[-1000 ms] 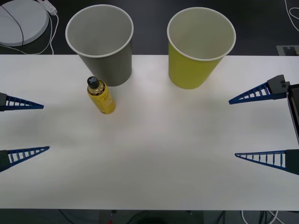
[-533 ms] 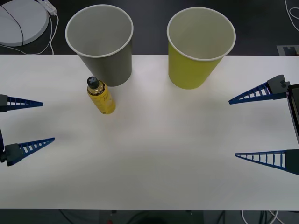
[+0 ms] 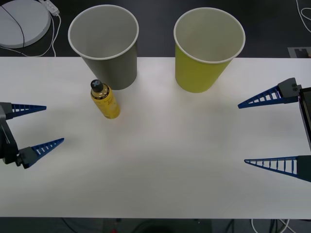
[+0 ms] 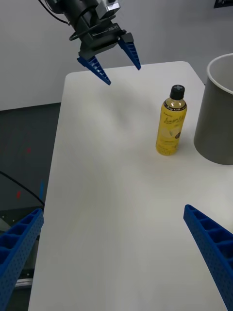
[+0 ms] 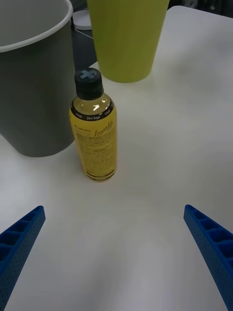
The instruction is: Put the can into the green bin and the plastic bottle into the gray bin
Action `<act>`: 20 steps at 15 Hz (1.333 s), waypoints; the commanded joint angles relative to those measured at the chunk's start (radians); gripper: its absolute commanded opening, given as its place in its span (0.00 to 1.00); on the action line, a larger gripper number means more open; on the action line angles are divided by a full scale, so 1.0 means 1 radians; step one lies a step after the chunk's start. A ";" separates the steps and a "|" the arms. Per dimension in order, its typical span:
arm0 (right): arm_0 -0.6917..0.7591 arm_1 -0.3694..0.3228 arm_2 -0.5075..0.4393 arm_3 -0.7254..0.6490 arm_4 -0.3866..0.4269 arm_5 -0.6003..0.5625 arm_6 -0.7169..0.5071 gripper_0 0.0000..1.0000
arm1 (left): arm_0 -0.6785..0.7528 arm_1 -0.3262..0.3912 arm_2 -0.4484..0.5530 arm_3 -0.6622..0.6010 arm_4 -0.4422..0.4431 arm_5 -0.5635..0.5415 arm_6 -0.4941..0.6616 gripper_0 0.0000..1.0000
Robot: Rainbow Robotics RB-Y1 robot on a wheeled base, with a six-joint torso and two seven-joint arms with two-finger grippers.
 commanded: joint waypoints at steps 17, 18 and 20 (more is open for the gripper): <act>0.000 0.000 0.000 0.000 0.000 0.000 0.000 1.00 | -0.206 -0.066 -0.370 0.031 -0.127 0.464 0.007 1.00; 0.000 0.000 0.000 0.000 0.000 0.000 0.000 1.00 | -0.218 -0.098 -0.370 0.046 -0.155 0.464 0.008 1.00; 0.000 0.000 0.000 0.000 0.000 0.000 0.000 1.00 | -0.241 -0.153 -0.379 0.074 -0.170 0.464 0.004 1.00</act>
